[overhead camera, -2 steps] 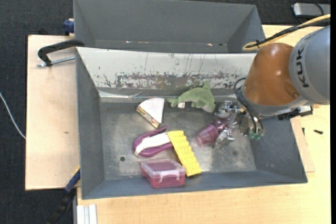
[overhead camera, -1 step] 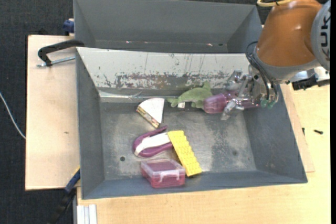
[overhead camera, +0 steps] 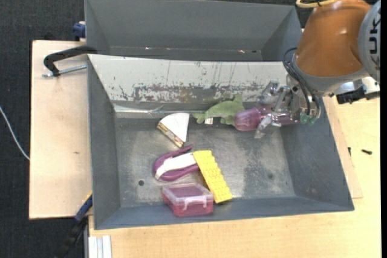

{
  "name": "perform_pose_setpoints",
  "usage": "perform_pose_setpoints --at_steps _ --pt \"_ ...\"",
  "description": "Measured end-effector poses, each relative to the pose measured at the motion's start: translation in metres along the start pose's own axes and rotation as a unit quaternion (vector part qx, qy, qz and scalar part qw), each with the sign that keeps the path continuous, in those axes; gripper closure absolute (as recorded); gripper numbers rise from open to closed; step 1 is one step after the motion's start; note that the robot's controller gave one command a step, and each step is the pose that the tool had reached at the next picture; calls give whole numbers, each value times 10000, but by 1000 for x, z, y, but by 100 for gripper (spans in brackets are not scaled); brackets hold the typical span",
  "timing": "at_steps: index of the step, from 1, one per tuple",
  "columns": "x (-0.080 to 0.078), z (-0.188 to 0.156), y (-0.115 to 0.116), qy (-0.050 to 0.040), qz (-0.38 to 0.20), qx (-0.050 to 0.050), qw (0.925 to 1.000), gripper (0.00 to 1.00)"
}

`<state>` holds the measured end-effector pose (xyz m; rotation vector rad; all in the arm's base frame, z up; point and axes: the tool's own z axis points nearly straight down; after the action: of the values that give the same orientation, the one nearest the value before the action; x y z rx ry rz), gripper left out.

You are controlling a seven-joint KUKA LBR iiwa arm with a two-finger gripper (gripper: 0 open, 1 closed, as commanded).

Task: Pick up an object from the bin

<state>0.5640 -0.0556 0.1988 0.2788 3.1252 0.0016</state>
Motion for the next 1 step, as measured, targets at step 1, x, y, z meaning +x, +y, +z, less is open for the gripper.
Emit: perform_pose_setpoints --at_steps 1 --pt "0 -1 0 0 8 1 10000 100"
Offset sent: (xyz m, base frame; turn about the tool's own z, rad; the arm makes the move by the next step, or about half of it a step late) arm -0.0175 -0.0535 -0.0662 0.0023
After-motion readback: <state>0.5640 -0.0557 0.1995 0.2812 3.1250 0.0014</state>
